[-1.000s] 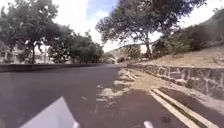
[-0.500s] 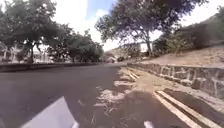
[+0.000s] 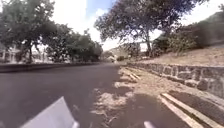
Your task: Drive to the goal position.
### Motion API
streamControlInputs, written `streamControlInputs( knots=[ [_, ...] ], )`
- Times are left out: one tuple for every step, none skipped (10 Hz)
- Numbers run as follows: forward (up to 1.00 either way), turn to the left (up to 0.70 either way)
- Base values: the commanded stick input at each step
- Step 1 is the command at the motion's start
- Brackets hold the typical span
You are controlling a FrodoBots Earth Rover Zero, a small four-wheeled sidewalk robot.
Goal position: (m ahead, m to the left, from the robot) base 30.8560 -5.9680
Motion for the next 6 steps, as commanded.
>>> streamControlInputs(
  knots=[
    [0.45,0.00],
    [0.45,0.00],
    [0.45,0.00],
    [0.45,0.00],
    [0.45,0.00],
    [0.45,0.00]
  ],
)
